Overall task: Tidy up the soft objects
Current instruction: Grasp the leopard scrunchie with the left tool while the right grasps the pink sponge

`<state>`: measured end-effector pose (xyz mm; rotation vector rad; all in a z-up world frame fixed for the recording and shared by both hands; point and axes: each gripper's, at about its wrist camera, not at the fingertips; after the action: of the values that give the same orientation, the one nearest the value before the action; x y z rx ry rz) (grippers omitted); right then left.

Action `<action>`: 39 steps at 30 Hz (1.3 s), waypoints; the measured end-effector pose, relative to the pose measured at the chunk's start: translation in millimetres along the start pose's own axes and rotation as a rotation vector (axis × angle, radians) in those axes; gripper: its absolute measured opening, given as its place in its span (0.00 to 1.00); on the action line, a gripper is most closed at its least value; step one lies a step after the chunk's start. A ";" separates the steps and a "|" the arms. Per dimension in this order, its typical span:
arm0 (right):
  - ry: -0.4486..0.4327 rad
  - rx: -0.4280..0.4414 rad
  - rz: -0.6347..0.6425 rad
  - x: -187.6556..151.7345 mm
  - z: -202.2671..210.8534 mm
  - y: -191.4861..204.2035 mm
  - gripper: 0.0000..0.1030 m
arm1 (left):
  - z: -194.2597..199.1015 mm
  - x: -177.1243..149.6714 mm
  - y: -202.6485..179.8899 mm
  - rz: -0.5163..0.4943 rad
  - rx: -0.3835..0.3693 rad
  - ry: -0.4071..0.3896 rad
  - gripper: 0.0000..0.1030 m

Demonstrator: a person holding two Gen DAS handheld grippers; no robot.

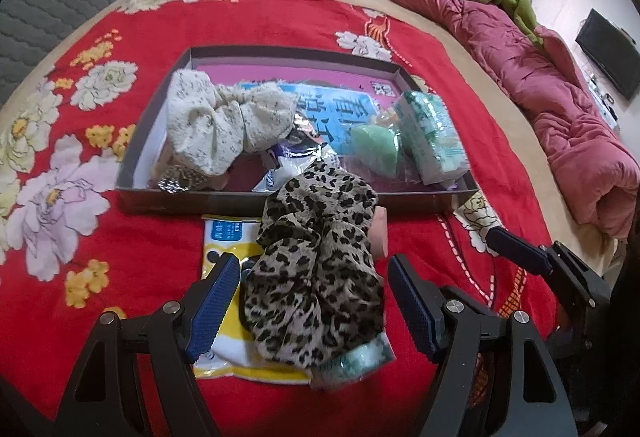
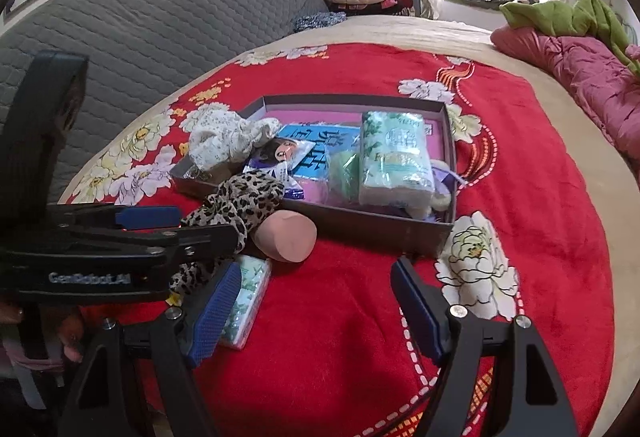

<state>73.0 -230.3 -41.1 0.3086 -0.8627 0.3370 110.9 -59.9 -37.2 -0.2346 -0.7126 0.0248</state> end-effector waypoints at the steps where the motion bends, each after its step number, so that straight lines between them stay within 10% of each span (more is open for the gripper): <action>1: 0.006 -0.001 0.001 -0.4 -2.0 0.1 0.74 | -3.8 0.0 0.5 0.004 -0.001 0.005 0.75; 7: 0.022 -0.006 0.007 -2.5 -15.2 1.2 0.74 | -27.7 2.0 9.2 0.048 -0.040 0.040 0.74; 18: 0.032 0.030 -0.059 3.7 -43.2 -4.1 0.74 | -38.7 7.1 22.1 0.054 -0.092 0.027 0.27; 39: 0.092 0.097 -0.133 2.5 -85.3 5.2 0.76 | -17.9 14.4 47.4 0.104 -0.095 -0.018 0.25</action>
<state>130.7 -191.4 -90.8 0.4352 -0.7324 0.2674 136.2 -16.0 -51.5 -0.3628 -0.7198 0.0923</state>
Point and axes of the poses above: each gripper's, at about its wrist camera, not at the fingertips, and z roughly against the way its jaws point, y to its left, x to its top, and after that the axes turned 10 degrees about -y, right-handed
